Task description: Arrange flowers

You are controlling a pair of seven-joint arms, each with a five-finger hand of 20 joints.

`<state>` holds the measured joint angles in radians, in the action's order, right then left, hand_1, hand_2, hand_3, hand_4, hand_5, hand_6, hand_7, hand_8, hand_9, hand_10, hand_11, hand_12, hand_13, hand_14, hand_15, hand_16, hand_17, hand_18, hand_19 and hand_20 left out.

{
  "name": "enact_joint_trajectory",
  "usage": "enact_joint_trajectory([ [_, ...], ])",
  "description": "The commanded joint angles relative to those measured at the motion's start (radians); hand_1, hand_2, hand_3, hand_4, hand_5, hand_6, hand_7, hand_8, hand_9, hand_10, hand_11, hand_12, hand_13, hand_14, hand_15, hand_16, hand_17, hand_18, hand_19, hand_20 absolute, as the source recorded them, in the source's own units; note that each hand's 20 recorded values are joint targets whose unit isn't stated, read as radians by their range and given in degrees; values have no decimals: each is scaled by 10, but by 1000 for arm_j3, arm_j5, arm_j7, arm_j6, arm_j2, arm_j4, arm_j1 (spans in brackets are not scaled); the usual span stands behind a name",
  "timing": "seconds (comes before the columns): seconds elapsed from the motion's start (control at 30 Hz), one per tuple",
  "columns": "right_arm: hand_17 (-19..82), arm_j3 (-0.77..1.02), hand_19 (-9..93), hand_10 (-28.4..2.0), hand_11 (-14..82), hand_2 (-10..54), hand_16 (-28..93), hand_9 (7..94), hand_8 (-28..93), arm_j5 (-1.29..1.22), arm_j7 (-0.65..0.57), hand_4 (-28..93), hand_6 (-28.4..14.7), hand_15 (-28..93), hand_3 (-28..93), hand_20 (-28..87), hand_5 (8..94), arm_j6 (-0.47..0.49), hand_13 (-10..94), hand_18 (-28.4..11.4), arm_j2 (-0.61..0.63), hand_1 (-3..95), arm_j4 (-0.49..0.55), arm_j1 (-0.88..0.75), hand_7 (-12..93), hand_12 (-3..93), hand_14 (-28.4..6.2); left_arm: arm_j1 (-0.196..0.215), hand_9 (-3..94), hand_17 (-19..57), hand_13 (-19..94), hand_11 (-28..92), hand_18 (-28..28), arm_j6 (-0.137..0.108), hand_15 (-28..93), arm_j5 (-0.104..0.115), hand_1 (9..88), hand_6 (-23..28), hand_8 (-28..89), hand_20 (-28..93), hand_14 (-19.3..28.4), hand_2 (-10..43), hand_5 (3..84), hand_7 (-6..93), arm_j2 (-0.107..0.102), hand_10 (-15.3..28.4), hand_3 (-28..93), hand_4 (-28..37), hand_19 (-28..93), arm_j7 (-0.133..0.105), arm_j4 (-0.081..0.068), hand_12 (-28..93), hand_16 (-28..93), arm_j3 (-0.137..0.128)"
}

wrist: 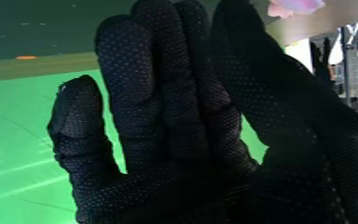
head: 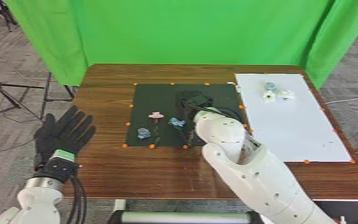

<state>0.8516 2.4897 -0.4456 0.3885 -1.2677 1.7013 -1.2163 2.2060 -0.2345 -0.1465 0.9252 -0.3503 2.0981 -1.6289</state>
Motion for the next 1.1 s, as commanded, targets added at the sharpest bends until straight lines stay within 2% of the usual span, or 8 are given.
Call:
enact_joint_trajectory([
  [0.03, 330, 46, 854, -120, 210, -95, 300, 753, -98, -8, -23, -283, -25, 555, 755, 378, 674, 16, 665, -237, 7, 464, 50, -18, 227, 293, -105, 11, 325, -51, 233, 205, 129, 0, 351, 3, 287, 64, -107, 80, 135, 113, 364, 167, 0, 125, 713, -283, 343, -13, 5, 90, -91, 0],
  [0.07, 330, 61, 854, -124, 229, -95, 282, 744, -113, -11, -26, -283, -26, 562, 762, 378, 668, 6, 663, -237, 13, 454, 65, -25, 223, 267, -107, 10, 325, -51, 233, 205, 129, 0, 350, -1, 288, 64, -107, 80, 135, 112, 363, 167, 4, 125, 713, -283, 343, -5, 4, 90, -91, -2],
  [0.2, 331, 128, 857, -140, 230, -95, 264, 714, -120, -23, -48, -283, -33, 571, 778, 377, 647, -61, 658, -238, 51, 431, 83, -26, 200, 211, -112, 12, 323, -51, 233, 204, 129, 8, 349, 1, 285, 64, -107, 80, 135, 113, 360, 167, 1, 126, 711, -283, 342, -14, 6, 90, -89, -6],
  [0.37, 340, 235, 868, -129, 156, -95, 251, 664, -120, -48, -140, -283, -29, 577, 774, 377, 632, -132, 674, -238, 91, 428, 4, -30, 185, 167, -110, 7, 322, -52, 232, 200, 129, 33, 349, -2, 264, 64, -108, 80, 137, 129, 362, 167, -3, 127, 710, -283, 340, -22, 3, 89, -88, -3],
  [0.5, 348, 246, 879, -137, 124, -95, 246, 610, -120, -25, -221, -283, -36, 586, 787, 377, 600, -211, 671, -237, 162, 430, -63, -13, 174, 150, -111, 22, 324, -52, 232, 198, 130, 35, 348, -6, 253, 63, -107, 80, 139, 138, 362, 164, -4, 127, 713, -283, 337, -28, 10, 90, -87, -10],
  [0.77, 356, 316, 897, -139, 108, -95, 228, 550, -116, -60, -267, -283, -46, 632, 793, 369, 554, -195, 675, -237, 214, 450, -116, -29, 154, 133, -109, 29, 325, -52, 233, 194, 130, 30, 346, -3, 252, 61, -106, 82, 140, 142, 363, 162, 0, 126, 715, -283, 335, -27, 11, 90, -86, -14],
  [0.97, 355, 302, 900, -133, 103, -95, 243, 527, -116, -63, -246, -283, -45, 637, 784, 365, 548, -174, 672, -236, 205, 466, -152, -3, 149, 124, -105, 26, 325, -52, 234, 194, 131, 32, 345, 1, 251, 60, -106, 83, 140, 142, 363, 161, -2, 127, 715, -283, 335, -40, 10, 92, -85, -9],
  [1.1, 354, 287, 899, -126, 104, -95, 248, 530, -117, -61, -217, -283, -43, 644, 780, 365, 548, -149, 674, -236, 199, 472, -181, 14, 145, 120, -104, 21, 325, -52, 234, 194, 130, 33, 346, -2, 252, 60, -105, 83, 140, 143, 364, 161, 7, 126, 714, -283, 334, -35, 8, 92, -84, -2],
])
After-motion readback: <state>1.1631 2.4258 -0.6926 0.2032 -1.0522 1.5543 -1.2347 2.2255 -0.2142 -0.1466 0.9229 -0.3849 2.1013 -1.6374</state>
